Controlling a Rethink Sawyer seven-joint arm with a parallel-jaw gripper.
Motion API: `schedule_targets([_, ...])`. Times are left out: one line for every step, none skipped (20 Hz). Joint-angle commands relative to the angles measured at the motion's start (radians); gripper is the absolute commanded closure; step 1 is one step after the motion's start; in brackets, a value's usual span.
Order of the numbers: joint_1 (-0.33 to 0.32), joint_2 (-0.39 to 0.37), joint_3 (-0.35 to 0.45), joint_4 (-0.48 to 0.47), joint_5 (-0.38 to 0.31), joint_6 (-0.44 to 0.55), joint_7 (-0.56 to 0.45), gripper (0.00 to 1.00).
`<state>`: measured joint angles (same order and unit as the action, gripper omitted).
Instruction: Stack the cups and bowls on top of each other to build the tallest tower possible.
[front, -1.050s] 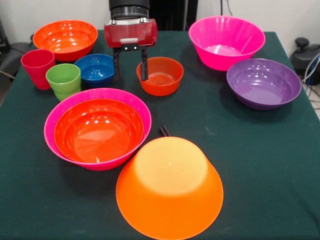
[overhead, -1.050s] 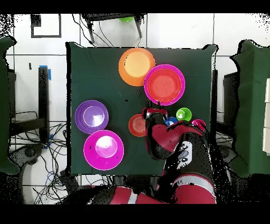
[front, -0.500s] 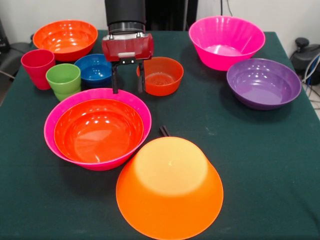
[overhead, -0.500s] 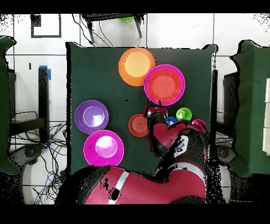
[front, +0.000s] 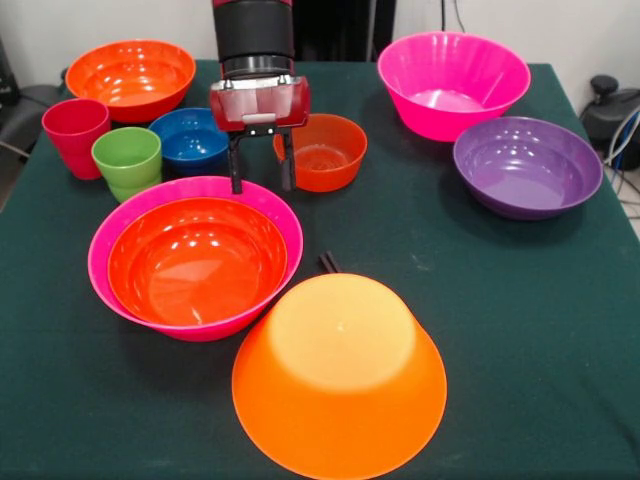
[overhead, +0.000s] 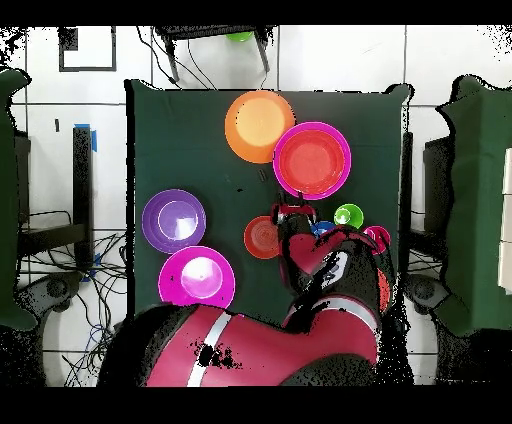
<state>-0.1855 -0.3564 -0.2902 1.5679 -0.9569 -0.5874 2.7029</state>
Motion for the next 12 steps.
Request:
schedule_targets([0.015, -0.057, 0.098, -0.08, -0.192, 0.072, 0.089, 0.0])
schedule_targets([0.015, -0.071, 0.103, -0.08, -0.218, 0.077, 0.118, 0.0])
schedule_targets([0.013, -0.078, 0.108, -0.08, -0.231, 0.081, 0.132, 0.0])
schedule_targets([0.011, -0.085, 0.113, -0.084, -0.256, 0.085, 0.156, 0.0])
schedule_targets([0.009, -0.092, 0.118, -0.088, -0.28, 0.089, 0.18, 0.0])
schedule_targets([0.007, -0.096, 0.121, -0.092, -0.296, 0.092, 0.194, 0.0])
schedule_targets([0.005, -0.101, 0.124, -0.095, -0.312, 0.094, 0.208, 0.0])
schedule_targets([0.004, -0.105, 0.126, -0.099, -0.328, 0.096, 0.223, 0.0])
schedule_targets([0.003, -0.109, 0.129, -0.1, -0.342, 0.099, 0.235, 0.0])
schedule_targets([0.0, -0.11, 0.131, -0.103, -0.354, 0.097, 0.247, 0.0])
schedule_targets([-0.001, -0.113, 0.132, -0.103, -0.362, 0.098, 0.256, 0.0])
schedule_targets([-0.003, -0.114, 0.134, -0.103, -0.364, 0.097, 0.258, 0.0])
